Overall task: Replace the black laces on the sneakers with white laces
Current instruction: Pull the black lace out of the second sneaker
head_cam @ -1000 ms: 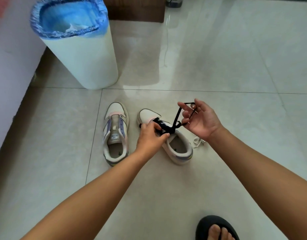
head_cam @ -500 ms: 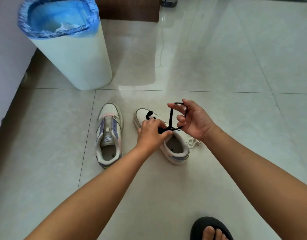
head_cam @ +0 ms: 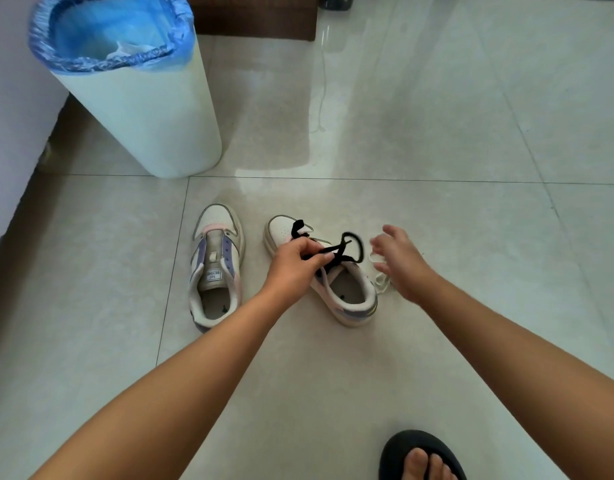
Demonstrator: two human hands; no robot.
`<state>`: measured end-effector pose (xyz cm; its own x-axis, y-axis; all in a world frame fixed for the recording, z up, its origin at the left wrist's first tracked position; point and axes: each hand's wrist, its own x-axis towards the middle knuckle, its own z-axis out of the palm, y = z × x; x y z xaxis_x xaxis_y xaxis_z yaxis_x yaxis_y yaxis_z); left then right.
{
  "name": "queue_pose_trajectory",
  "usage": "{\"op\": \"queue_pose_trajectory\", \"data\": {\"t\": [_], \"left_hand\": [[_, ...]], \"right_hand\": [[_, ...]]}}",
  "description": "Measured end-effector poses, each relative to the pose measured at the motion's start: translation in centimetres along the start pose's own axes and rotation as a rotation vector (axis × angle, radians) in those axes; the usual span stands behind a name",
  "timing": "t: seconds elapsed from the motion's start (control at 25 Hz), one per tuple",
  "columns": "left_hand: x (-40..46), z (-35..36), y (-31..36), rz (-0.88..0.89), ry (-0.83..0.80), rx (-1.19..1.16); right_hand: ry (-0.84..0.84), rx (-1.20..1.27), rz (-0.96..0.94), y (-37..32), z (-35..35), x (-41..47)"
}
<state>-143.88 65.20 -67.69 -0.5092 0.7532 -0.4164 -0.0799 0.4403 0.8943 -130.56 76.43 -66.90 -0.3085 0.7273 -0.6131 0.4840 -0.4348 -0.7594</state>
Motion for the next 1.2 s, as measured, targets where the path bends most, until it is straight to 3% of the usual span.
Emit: {"op": "queue_pose_trajectory", "data": {"t": [0.08,0.16,0.24,0.28,0.32,0.44,0.6,0.72,0.92,1.2], "left_hand": [[-0.2,0.2,0.4,0.013,-0.011,0.005],[-0.6,0.6,0.9,0.137,0.03,0.306],[-1.5,1.2,1.5,0.313,0.094,0.659],[-1.6,1.5,1.7,0.362,0.099,0.668],[-1.8,1.4,2.1,0.364,0.078,0.564],[-1.6,0.2,3.5,0.152,0.022,-0.072],[-0.4,-1.5,3.7,-0.075,0.164,-0.426],[1.3,-4.6,5.2,-0.057,0.32,-0.697],[3.8,-13.5,10.1,0.12,0.579,-0.873],[4.3,-15.4,12.3,0.188,0.6,-0.988]], "right_hand": [[-0.211,-0.203,-0.123,1.8,0.6,-1.5],[-0.35,-0.332,-0.212,2.8,1.2,-2.2],[-0.203,-0.402,-0.294,3.1,1.7,-1.4],[-0.107,-0.428,-0.328,3.1,1.9,-1.0],[-0.052,-0.454,-0.359,3.1,2.0,-0.7],[-0.043,-0.432,-0.323,3.4,2.3,-1.0],[0.09,-0.37,-0.263,2.2,2.6,-1.0],[0.189,-0.345,-0.162,2.1,1.7,-0.5],[0.17,-0.346,-0.09,3.8,-0.7,-0.7],[0.022,-0.336,-0.14,3.5,0.5,0.4]]}}
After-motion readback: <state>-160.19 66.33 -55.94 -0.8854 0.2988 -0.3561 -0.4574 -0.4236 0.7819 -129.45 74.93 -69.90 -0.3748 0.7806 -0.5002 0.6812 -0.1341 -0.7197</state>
